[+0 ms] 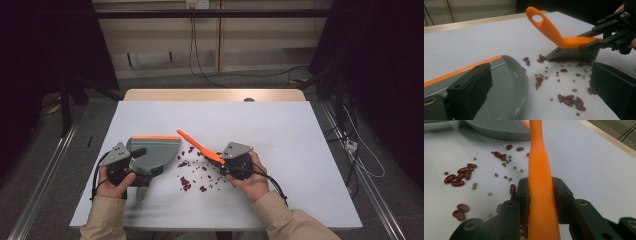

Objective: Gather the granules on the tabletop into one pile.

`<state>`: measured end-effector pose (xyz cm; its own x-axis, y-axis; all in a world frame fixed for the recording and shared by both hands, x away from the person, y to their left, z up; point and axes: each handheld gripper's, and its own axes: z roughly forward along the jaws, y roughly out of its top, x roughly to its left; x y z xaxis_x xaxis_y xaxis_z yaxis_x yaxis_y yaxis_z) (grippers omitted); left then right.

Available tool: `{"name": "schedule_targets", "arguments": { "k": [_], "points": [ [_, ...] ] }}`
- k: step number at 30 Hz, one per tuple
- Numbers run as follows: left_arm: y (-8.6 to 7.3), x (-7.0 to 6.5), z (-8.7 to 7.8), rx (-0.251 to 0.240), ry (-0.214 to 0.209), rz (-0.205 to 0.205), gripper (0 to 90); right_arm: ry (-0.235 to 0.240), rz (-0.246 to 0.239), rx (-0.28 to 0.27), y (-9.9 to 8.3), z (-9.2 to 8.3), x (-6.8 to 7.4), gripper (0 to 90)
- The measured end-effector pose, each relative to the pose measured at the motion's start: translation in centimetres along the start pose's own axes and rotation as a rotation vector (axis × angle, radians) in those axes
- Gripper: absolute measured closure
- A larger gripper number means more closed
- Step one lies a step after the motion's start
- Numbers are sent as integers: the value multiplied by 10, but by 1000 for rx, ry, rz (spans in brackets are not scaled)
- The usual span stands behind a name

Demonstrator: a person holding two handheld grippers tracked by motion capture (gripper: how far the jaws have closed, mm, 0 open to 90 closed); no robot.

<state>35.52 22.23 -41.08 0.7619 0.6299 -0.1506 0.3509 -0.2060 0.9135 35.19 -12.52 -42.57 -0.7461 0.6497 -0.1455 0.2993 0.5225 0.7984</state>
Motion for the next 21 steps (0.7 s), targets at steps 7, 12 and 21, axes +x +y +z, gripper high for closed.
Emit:
{"name": "schedule_targets", "arguments": {
  "k": [7,12,21],
  "points": [
    [0,0,0,-1,0,-1,43,17,-7,-2,0,-3,5,708],
    [0,0,-1,-2,2,-2,43,43,-12,-15,2,-4,6,710],
    [0,1,-2,-6,2,-3,43,52,2,-83,14,-12,-18,712]
  ]
}}
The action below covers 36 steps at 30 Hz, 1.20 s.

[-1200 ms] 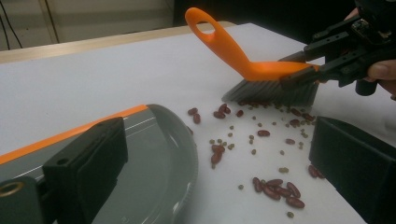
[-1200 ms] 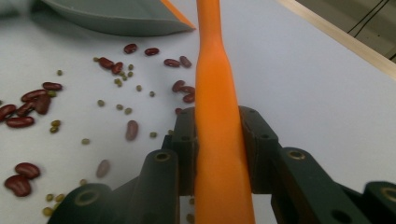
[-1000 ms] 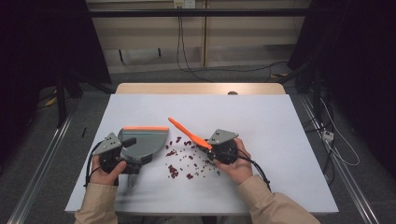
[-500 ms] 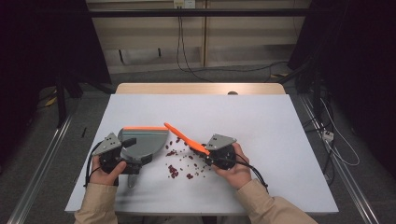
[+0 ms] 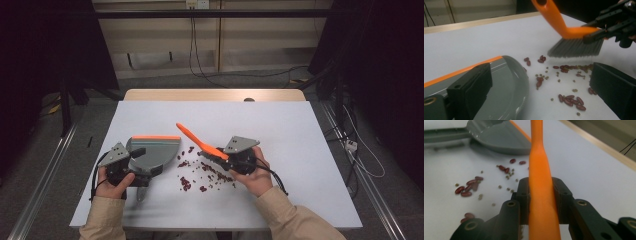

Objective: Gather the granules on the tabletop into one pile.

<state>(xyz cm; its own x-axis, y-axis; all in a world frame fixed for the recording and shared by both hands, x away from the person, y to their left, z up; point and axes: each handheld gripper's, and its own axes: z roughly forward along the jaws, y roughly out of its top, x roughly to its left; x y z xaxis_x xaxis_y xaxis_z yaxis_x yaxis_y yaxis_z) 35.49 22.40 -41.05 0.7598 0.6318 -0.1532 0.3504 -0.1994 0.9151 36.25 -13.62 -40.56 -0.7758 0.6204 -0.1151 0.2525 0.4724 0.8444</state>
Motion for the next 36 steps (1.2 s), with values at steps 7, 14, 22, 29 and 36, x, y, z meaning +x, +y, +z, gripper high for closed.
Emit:
{"name": "schedule_targets", "arguments": {
  "k": [7,14,22,29,36],
  "points": [
    [0,1,-1,-2,3,-5,43,53,56,-50,5,19,-36,712],
    [-1,3,-2,-4,6,-12,43,96,0,-53,7,50,-59,712],
    [-2,5,-5,-8,21,-22,43,128,-100,-45,11,78,-65,713],
    [-3,8,-7,-5,28,-25,43,199,-150,-35,16,92,-55,710],
    [-3,11,-10,-8,36,-29,42,261,-157,-23,15,87,-46,708]
  ]
}}
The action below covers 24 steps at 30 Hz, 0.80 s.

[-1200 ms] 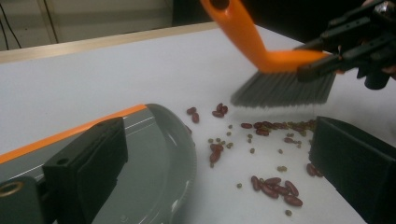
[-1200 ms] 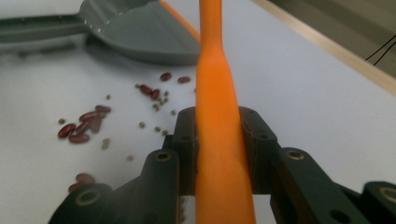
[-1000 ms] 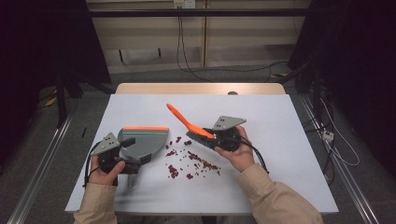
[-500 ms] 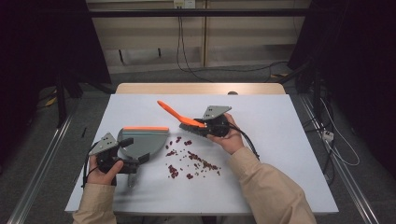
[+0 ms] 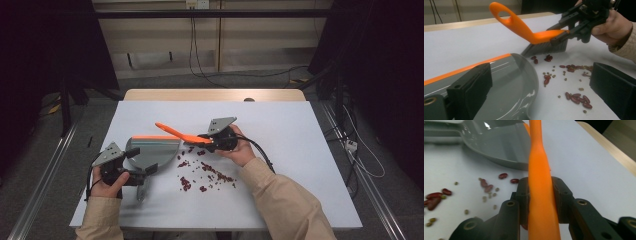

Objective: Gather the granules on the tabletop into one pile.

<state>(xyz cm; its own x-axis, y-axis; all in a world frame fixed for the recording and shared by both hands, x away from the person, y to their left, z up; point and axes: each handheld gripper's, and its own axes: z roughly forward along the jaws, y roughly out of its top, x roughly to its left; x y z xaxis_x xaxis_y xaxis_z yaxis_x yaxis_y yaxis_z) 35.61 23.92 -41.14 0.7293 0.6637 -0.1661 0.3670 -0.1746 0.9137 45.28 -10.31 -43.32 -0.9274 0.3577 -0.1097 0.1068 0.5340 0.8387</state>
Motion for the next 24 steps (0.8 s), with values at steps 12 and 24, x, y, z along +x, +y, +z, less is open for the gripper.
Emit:
{"name": "schedule_targets", "arguments": {
  "k": [12,24],
  "points": [
    [0,7,-11,-20,25,-9,42,68,-52,-1,-4,-11,21,705],
    [-1,10,-13,-18,40,-16,43,118,-83,4,-10,-25,42,700]
  ]
}}
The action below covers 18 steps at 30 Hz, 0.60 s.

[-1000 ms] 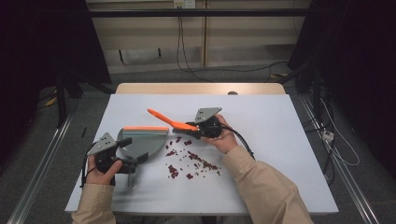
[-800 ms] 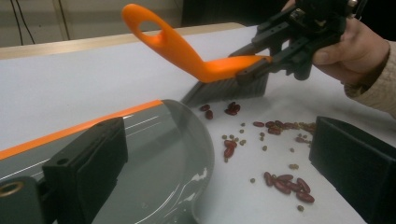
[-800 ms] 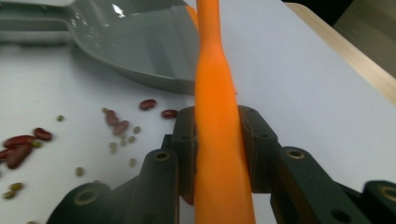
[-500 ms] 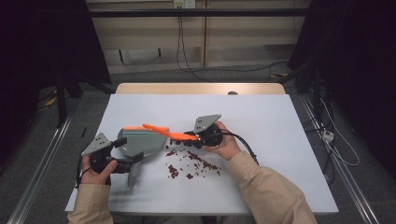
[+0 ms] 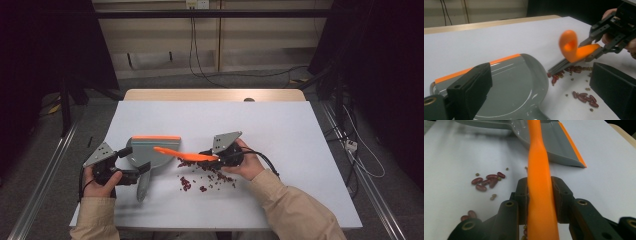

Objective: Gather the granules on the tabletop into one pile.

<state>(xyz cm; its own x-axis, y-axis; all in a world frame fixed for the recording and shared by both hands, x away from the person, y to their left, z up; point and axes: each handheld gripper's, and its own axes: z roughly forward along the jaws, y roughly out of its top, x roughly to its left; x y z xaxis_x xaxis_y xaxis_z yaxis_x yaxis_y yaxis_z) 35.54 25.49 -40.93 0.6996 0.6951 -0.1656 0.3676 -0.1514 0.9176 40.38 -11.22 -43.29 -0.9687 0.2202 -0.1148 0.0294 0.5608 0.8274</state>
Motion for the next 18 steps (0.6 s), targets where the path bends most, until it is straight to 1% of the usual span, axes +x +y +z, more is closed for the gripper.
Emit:
{"name": "schedule_targets", "arguments": {
  "k": [2,6,8,12,14,16,18],
  "points": [
    [0,0,0,-1,-1,-1,43,0,2,-1,-1,-2,3,700],
    [0,-1,0,-3,-3,4,43,14,12,-8,-3,-7,8,700],
    [0,-1,0,-1,-2,4,42,11,12,-7,-3,-8,11,700],
    [0,-2,1,1,-2,7,43,17,34,-20,-5,-11,10,701],
    [0,-2,1,-1,-4,8,43,15,36,-19,-4,-12,10,702],
    [0,-2,1,1,-3,9,43,2,28,-23,-4,-11,9,703],
    [0,-2,1,7,-3,11,43,-6,30,-30,-4,-11,6,705]
  ]
}}
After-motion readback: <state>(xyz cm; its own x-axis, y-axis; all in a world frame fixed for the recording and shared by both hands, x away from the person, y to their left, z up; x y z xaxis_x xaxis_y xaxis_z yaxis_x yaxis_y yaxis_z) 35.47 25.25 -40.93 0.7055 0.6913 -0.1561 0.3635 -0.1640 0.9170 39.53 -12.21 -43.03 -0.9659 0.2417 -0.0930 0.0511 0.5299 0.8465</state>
